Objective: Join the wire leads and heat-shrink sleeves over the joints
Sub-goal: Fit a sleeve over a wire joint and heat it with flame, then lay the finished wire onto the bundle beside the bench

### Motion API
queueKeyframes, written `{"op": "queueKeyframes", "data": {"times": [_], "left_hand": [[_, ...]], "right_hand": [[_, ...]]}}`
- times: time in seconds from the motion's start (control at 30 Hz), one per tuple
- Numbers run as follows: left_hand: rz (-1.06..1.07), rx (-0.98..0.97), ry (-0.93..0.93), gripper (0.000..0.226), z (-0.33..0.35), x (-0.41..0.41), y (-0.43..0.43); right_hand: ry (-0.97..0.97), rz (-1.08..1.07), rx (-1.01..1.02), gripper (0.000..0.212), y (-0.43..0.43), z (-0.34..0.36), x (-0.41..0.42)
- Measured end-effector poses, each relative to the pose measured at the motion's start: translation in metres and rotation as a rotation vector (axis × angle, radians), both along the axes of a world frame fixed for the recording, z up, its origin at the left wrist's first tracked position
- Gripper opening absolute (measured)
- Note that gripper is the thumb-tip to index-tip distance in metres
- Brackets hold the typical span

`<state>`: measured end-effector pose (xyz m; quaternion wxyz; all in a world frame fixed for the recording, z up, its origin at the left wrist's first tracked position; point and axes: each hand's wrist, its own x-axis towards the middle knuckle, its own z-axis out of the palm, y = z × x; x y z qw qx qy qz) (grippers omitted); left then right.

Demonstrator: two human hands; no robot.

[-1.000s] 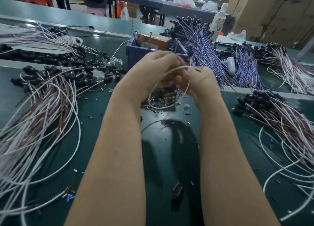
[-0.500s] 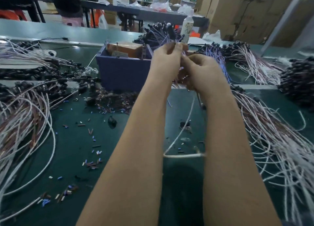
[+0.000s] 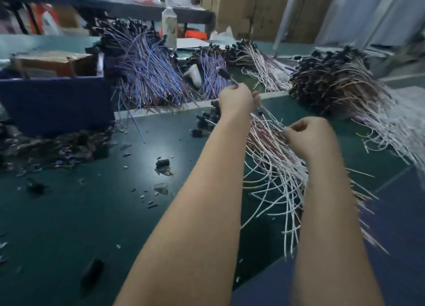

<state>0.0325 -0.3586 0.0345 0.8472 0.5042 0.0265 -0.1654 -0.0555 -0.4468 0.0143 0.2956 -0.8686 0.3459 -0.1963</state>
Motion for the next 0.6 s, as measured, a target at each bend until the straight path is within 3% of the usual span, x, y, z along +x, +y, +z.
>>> {"op": "queueKeyframes", "data": {"times": [0.1,0.17,0.23,0.33,0.43,0.6], "left_hand": [[-0.063,0.048,0.111,0.032,-0.027,0.005,-0.029],[-0.109,0.231,0.086,0.026,-0.043,-0.001,-0.036],[-0.118,0.127,0.164,0.021,-0.055,-0.002,-0.036],[-0.121,0.221,0.103,0.028,-0.058,0.001,-0.032],[-0.142,0.196,0.060,0.024,-0.051,0.002,-0.024],[-0.061,0.161,-0.011,0.013,-0.040,0.010,0.011]], "right_hand": [[0.047,-0.054,0.028,0.016,-0.010,-0.039,0.013],[0.033,-0.103,-0.009,0.016,-0.011,-0.056,0.020],[0.005,-0.129,-0.042,0.015,-0.012,-0.063,0.025],[-0.014,-0.141,-0.041,0.013,-0.015,-0.064,0.030],[-0.043,-0.127,-0.090,0.022,-0.011,-0.060,0.033],[-0.251,-0.039,-0.099,0.021,0.026,-0.031,0.041]]}}
